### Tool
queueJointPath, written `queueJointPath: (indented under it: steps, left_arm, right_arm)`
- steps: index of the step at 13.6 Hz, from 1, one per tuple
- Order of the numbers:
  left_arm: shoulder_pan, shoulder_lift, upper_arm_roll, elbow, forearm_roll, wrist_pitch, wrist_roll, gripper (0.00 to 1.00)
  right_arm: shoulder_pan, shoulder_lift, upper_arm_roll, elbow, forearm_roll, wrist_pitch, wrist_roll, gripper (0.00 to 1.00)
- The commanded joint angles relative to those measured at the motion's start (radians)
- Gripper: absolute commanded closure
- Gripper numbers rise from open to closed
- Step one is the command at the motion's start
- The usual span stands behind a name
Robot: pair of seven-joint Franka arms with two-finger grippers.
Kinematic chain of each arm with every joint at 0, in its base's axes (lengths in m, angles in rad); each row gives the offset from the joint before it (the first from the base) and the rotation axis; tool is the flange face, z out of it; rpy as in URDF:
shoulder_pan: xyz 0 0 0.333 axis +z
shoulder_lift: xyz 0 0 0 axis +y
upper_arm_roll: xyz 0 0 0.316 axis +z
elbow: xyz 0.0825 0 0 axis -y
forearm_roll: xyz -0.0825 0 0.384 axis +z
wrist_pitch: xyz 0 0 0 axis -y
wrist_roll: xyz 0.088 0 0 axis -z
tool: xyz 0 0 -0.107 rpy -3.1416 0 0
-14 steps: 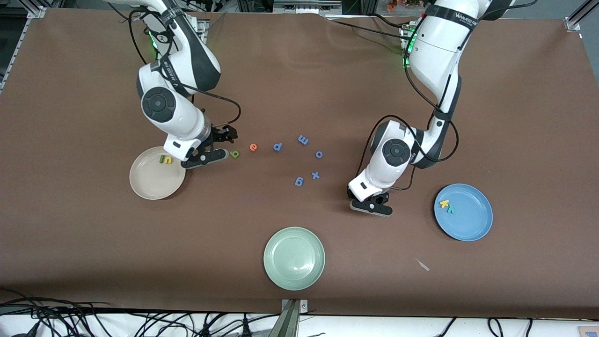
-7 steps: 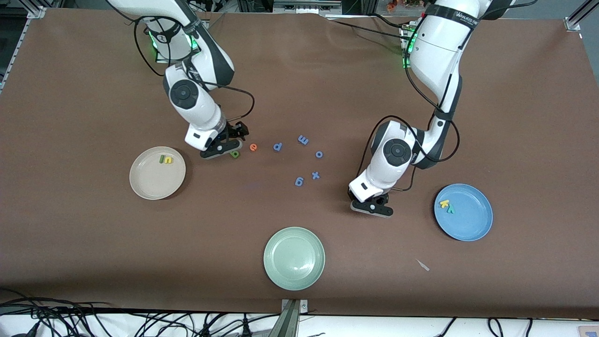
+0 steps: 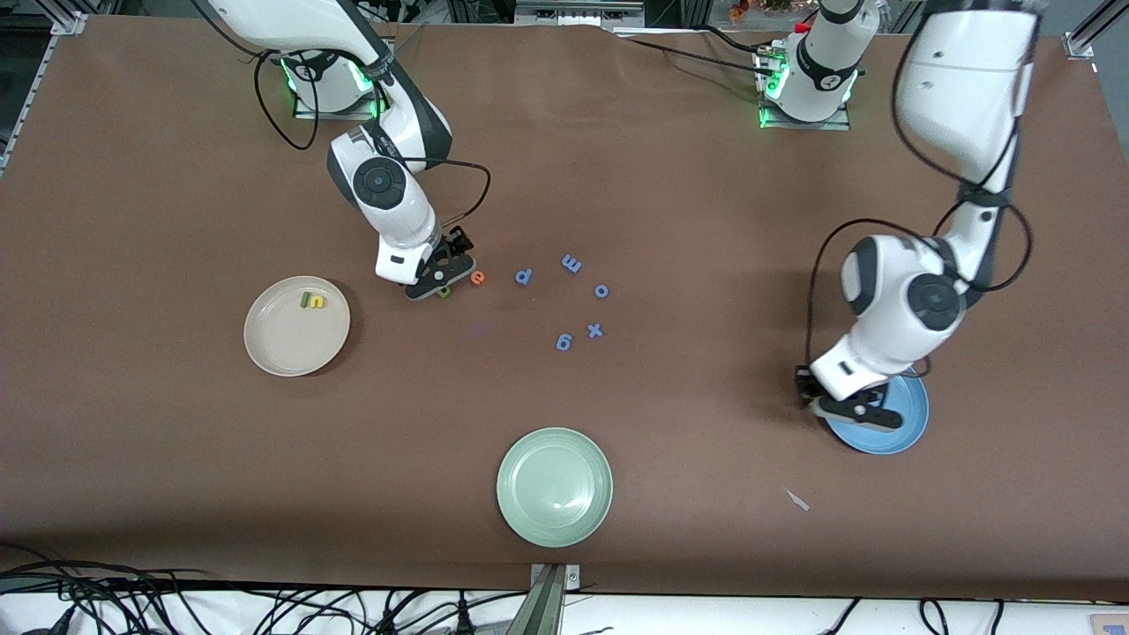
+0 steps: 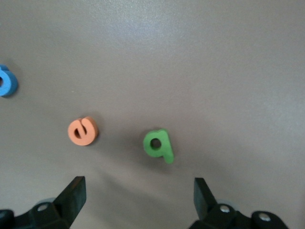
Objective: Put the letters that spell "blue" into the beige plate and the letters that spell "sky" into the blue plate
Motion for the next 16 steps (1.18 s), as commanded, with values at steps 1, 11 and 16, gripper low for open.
queueJointPath:
  steps: [1,11,16]
  left_arm:
    - [0.050,-0.060,-0.012,-0.089,0.024,-0.011,0.104,0.85]
    - [0.054,-0.345,-0.013,-0.260,0.024,-0.018,0.085,0.00]
    - [0.047,-0.599,-0.012,-0.239,0.025,-0.360,0.070,0.00]
  right_arm:
    - [-0.025,0.026,0.005,0.021,-0.019,0.020,-0.079,0.02]
    - [-0.038,0.078,0.005,0.030,-0.019,0.092,-0.176,0.24]
    - [-0.037,0.088,0.006,0.049,-0.019,0.102,-0.179,0.39]
